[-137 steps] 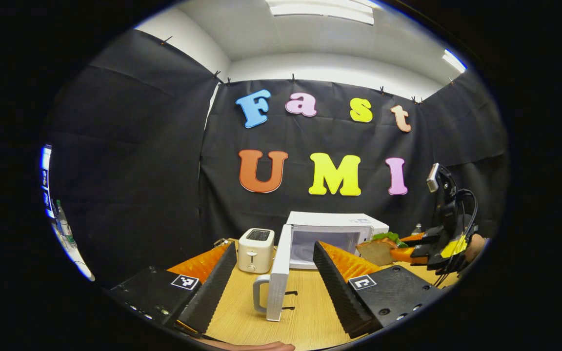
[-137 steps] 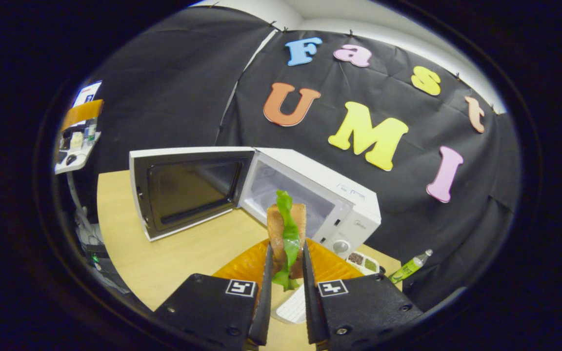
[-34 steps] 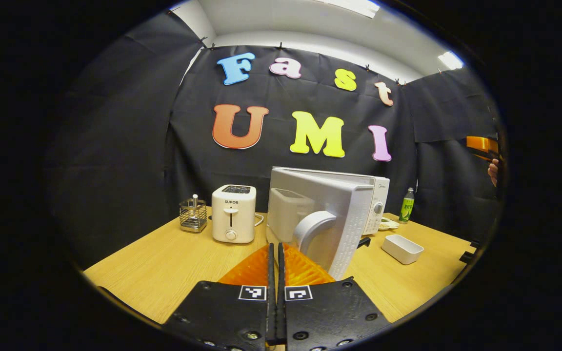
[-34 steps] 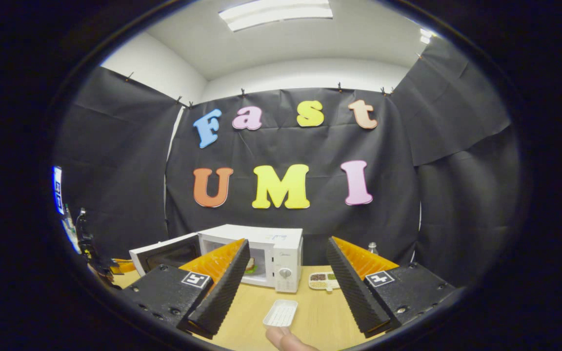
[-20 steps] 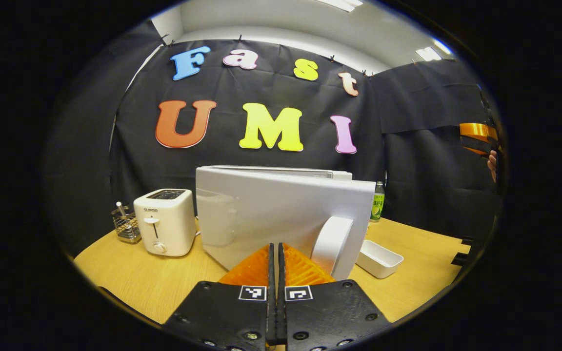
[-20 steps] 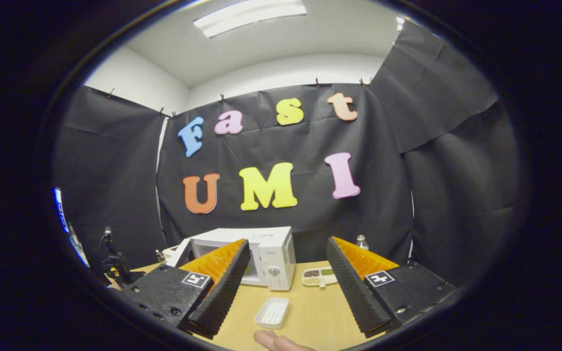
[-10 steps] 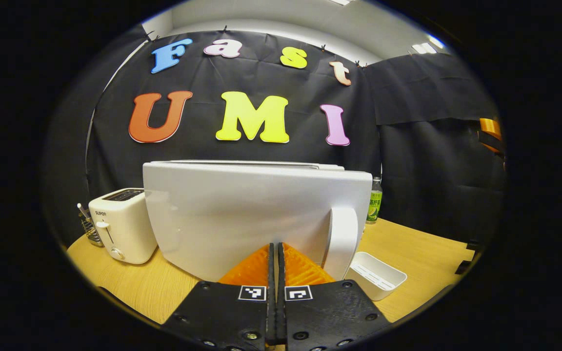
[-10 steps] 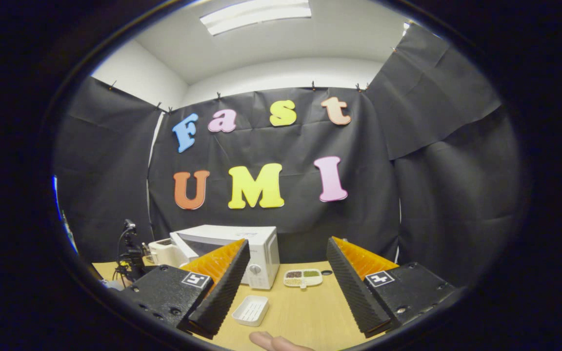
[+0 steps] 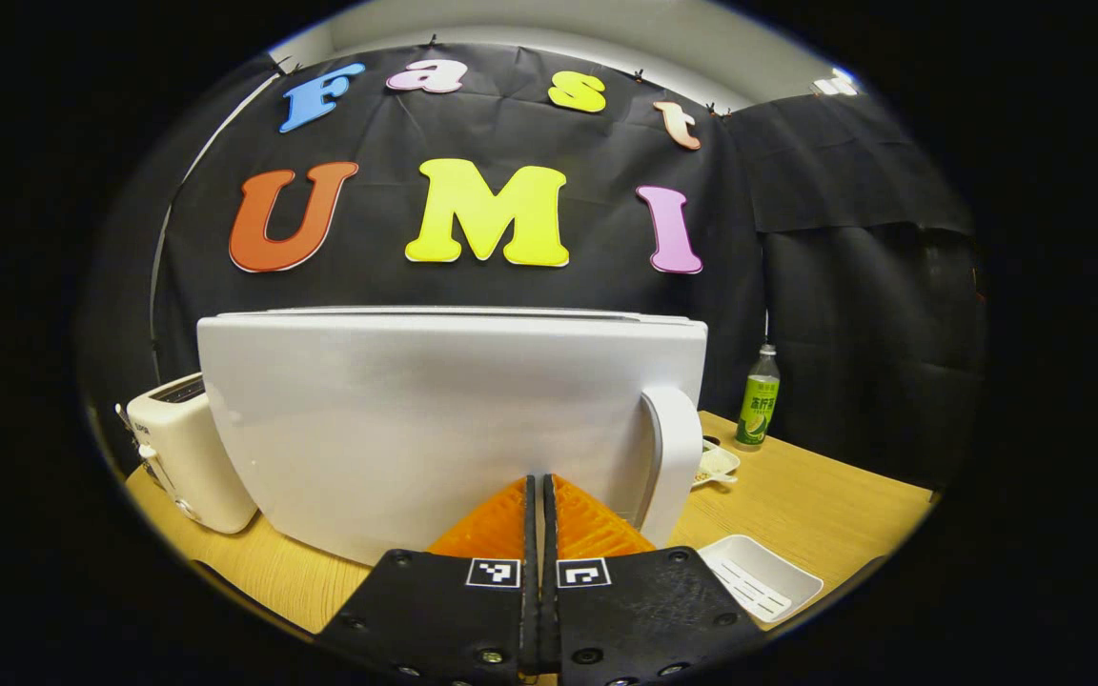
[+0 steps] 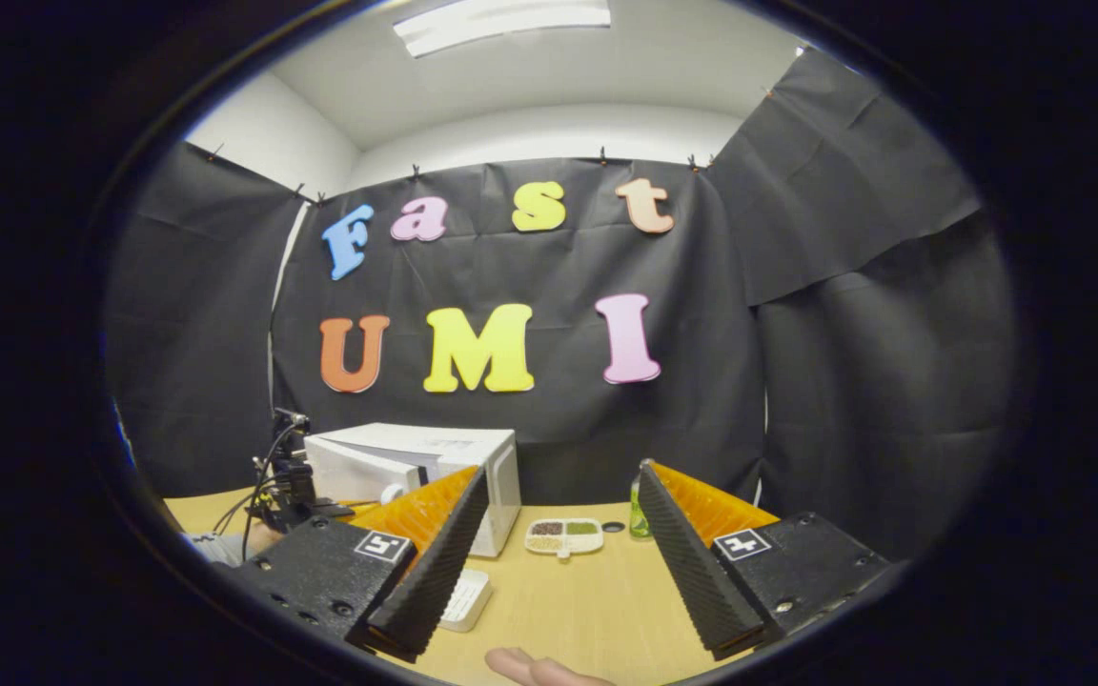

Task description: Open the microwave oven with the left hand, put the food in, and close the microwave oven.

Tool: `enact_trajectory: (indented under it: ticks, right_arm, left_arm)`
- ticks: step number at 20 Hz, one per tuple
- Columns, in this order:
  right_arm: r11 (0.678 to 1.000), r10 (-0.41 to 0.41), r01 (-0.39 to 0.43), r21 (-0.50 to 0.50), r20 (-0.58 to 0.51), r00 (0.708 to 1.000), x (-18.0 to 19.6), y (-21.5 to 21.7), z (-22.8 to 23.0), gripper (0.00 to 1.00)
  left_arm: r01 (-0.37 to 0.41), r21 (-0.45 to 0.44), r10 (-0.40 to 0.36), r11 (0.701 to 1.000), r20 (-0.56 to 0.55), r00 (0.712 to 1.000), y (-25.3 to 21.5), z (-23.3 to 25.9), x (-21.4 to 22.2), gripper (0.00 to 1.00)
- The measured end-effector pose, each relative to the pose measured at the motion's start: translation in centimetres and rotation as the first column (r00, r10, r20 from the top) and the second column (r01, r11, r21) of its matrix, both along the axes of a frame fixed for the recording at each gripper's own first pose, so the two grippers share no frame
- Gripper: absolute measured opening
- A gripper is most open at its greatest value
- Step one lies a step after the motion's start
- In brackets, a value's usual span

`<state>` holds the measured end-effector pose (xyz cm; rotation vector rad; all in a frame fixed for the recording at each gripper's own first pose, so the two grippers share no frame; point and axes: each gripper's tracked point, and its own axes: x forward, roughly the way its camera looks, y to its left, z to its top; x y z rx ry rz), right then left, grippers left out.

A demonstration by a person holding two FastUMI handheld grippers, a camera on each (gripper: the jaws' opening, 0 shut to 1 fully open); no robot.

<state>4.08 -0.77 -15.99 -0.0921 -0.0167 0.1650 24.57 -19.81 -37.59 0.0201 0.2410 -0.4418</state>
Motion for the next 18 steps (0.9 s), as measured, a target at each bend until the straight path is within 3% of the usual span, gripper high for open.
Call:
enact_trajectory:
  ticks: [4, 8, 9, 10, 13, 15, 16, 17, 18]
  right_arm:
    - [1.000, -0.022, 0.021, -0.011, -0.011, 1.000, -0.2, -1.4, -0.2, 0.92]
    - [0.999, -0.046, 0.045, -0.022, -0.019, 0.999, -1.3, -2.4, -0.2, 0.92]
    - [0.999, -0.047, 0.046, -0.024, -0.020, 0.999, -1.6, -2.4, -0.1, 1.00]
    - [0.999, -0.048, 0.047, -0.026, -0.025, 0.999, -2.1, -2.4, -0.2, 0.91]
    - [0.998, -0.059, 0.058, -0.038, -0.035, 0.998, -2.7, -2.4, -0.2, 0.92]
    - [0.997, -0.065, 0.063, -0.037, -0.038, 0.997, -3.3, -2.3, -0.1, 0.92]
    - [0.997, -0.066, 0.065, -0.034, -0.043, 0.997, -3.6, -2.2, -0.3, 0.92]
    - [0.997, -0.066, 0.065, -0.030, -0.051, 0.997, -3.8, -2.0, -0.5, 0.92]
    - [0.998, -0.066, 0.064, -0.026, -0.056, 0.996, -4.1, -1.9, -0.6, 1.00]
  left_arm:
    - [-0.067, 0.053, 0.067, 0.996, 0.005, 0.998, -1.0, -0.1, 3.2, 0.00]
    - [-0.028, 0.008, 0.028, 1.000, -0.013, 1.000, -2.7, -0.1, 3.8, 0.07]
    - [-0.040, -0.005, 0.040, 0.999, -0.027, 0.999, -2.4, -0.2, 3.9, 0.06]
    - [-0.042, -0.024, 0.041, 0.999, -0.041, 0.998, -2.3, -0.2, 3.7, 0.00]
    - [-0.099, -0.005, 0.098, 0.995, -0.098, 0.990, -1.4, -1.4, 3.0, 0.00]
    - [-0.109, 0.009, 0.110, 0.994, -0.146, 0.983, -1.1, -2.8, 1.5, 0.05]
    - [-0.111, 0.020, 0.113, 0.994, -0.160, 0.981, -0.9, -3.3, 0.5, 0.17]
    - [-0.119, 0.035, 0.123, 0.992, -0.158, 0.980, -0.3, -3.4, -0.6, 0.18]
    - [-0.121, 0.047, 0.127, 0.992, -0.156, 0.980, -0.1, -3.1, -1.7, 0.22]
